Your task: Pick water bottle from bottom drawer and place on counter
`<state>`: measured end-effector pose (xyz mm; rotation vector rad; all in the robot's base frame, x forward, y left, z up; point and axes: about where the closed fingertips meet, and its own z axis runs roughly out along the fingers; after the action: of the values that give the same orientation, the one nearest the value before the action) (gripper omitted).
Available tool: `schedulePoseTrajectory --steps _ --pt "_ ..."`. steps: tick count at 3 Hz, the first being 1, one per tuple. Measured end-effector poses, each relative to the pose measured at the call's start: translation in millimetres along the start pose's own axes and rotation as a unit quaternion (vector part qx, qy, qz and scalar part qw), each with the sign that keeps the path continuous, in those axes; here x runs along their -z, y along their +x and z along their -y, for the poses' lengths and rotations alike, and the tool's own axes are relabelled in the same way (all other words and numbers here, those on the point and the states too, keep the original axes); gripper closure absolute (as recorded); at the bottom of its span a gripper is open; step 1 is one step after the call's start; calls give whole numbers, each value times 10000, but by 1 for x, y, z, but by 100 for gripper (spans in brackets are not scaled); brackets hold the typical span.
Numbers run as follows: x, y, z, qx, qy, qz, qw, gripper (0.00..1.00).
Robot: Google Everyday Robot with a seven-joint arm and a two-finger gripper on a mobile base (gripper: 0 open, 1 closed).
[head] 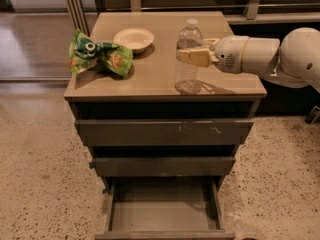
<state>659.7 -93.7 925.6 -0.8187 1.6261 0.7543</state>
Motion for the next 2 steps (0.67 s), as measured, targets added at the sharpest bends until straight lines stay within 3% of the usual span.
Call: schedulePoseTrajectory --steps 1,2 --pt "-1 -3 4 -90 -36 -32 9999 100" --pt "-1 -4 4 -97 -39 -34 9999 84"
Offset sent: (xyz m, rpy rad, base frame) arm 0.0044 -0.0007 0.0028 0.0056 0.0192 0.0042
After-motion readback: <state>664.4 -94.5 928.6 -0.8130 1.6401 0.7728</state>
